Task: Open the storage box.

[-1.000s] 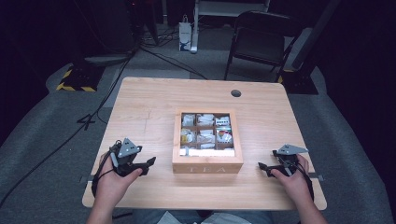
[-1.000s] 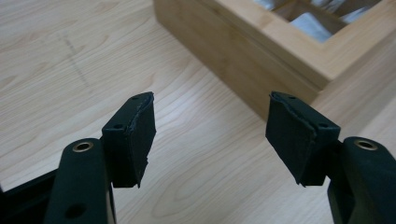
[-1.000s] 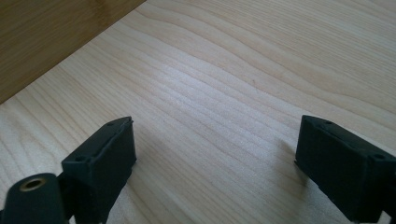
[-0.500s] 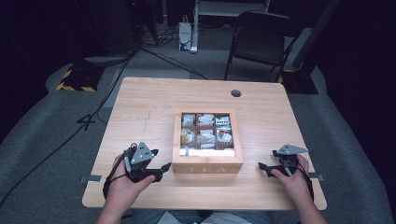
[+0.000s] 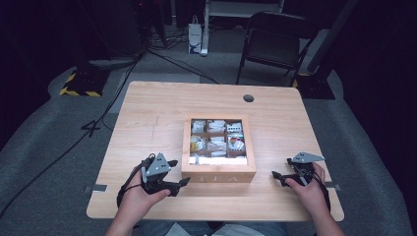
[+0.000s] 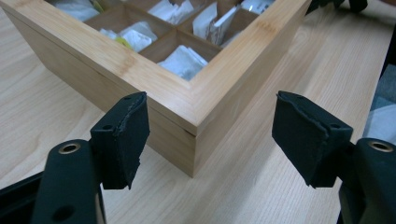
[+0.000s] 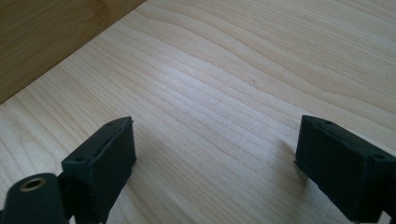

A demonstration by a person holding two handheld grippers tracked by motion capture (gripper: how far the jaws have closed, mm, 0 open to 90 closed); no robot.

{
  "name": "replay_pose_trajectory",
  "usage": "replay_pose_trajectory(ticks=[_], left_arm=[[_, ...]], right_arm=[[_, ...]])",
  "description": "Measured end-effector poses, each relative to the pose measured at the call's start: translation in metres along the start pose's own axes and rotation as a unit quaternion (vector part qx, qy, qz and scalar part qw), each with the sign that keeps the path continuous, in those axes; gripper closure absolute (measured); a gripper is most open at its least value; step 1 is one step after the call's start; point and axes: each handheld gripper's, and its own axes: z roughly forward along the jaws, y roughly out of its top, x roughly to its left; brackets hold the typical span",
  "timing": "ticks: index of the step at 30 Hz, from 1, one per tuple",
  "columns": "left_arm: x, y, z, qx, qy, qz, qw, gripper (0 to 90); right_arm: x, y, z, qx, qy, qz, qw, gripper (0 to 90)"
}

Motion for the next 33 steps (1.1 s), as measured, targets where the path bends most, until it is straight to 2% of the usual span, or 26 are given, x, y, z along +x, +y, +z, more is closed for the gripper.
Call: replay_pose_trajectory(ticks=[3,7,10,11,16,20,23,27,33], left_arm=[[0.0,-0.004,0.007,0.014,0.002,-0.008,0.9999,29.7],[0.001,-0.006,0.011,0.018,0.003,-0.013,0.9998,35.2],[0.002,-0.008,0.012,0.022,0.003,-0.012,0.9997,44.5],[0.002,-0.008,0.012,0.027,0.003,-0.024,0.9994,47.2],[0.004,-0.011,0.014,0.033,0.002,-0.032,0.9989,53.6],[0.005,-0.012,0.016,0.038,0.011,-0.037,0.9985,58.8],[0.004,-0.013,0.018,0.034,0.016,-0.067,0.9971,62.1],[0.004,-0.012,0.015,0.035,0.014,-0.087,0.9955,65.1],[0.003,-0.01,0.015,0.04,0.018,-0.082,0.9957,66.3]], right_arm=[[0.0,0.0,0.0,0.0,0.0,0.0,1.0,12.3],[0.0,0.0,0.0,0.0,0.0,0.0,1.0,12.3],[0.0,0.0,0.0,0.0,0.0,0.0,1.0,12.2],[0.0,0.0,0.0,0.0,0.0,0.0,1.0,12.3],[0.0,0.0,0.0,0.0,0.0,0.0,1.0,12.3],[0.0,0.0,0.0,0.0,0.0,0.0,1.0,12.3],[0.0,0.0,0.0,0.0,0.0,0.0,1.0,12.3],[0.0,0.0,0.0,0.0,0.0,0.0,1.0,12.3],[0.0,0.0,0.0,0.0,0.0,0.0,1.0,12.2]])
